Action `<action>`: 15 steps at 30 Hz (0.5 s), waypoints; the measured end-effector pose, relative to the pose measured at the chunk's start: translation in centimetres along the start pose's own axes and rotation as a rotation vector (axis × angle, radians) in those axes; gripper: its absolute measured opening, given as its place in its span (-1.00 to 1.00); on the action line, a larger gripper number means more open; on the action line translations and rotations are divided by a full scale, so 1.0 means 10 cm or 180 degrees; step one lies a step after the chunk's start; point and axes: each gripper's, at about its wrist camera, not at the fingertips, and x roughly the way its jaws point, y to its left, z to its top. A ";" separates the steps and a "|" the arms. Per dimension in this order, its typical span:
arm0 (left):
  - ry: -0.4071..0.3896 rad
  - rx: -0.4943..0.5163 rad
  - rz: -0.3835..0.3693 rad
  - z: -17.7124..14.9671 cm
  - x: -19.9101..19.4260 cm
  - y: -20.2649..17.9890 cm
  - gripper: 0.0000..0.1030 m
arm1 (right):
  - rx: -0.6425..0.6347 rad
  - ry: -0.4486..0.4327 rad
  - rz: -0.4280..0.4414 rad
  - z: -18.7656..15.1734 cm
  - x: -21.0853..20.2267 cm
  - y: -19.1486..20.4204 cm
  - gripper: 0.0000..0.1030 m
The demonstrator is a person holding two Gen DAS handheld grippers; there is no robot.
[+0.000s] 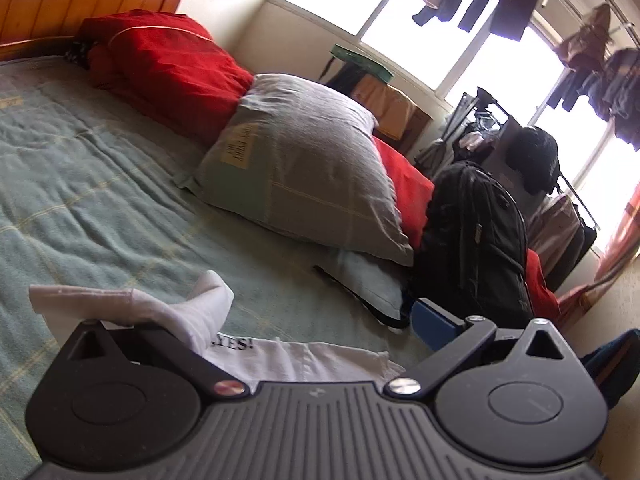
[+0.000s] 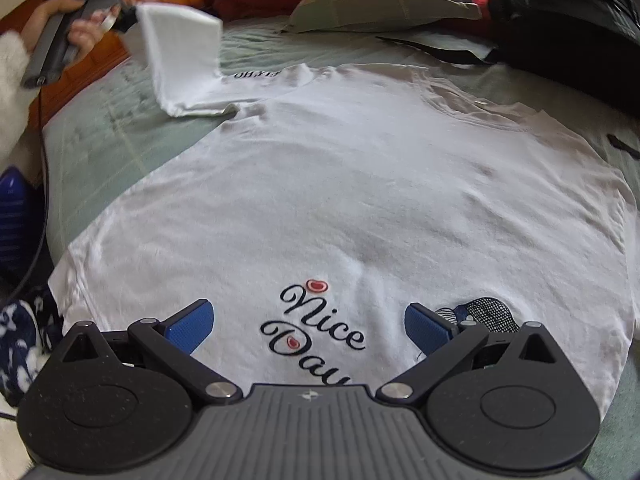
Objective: Fold clothes
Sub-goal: 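Lift the sleeve with the left tool and fold it across the shirt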
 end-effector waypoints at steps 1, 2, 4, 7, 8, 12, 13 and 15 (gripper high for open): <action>0.0007 0.0014 -0.0027 -0.02 0.01 -0.06 0.97 | -0.0079 -0.0001 0.0018 0.00 0.00 0.01 1.00; 0.0023 0.0016 -0.0050 -0.04 0.02 -0.11 0.97 | -0.0140 0.0002 0.0044 0.01 0.00 0.02 1.00; 0.0041 0.0034 -0.0059 -0.07 0.04 -0.20 0.97 | -0.0224 0.0012 0.0074 0.03 0.01 0.02 1.00; 0.0056 0.0074 -0.0060 -0.11 0.07 -0.33 0.97 | -0.0327 -0.0007 0.0139 0.07 -0.01 -0.01 1.00; 0.0060 0.0087 -0.0060 -0.12 0.08 -0.37 0.97 | -0.0360 -0.0015 0.0158 0.08 -0.02 -0.02 1.00; 0.0080 0.0141 -0.0062 -0.17 0.12 -0.55 0.97 | -0.0486 -0.0032 0.0253 0.09 -0.03 -0.06 1.00; 0.0085 0.0154 -0.0062 -0.19 0.13 -0.59 0.97 | -0.0506 -0.0032 0.0280 0.09 -0.02 -0.08 1.00; 0.0093 0.0180 -0.0054 -0.21 0.15 -0.67 0.97 | -0.0520 -0.0012 0.0317 0.06 0.02 -0.12 1.00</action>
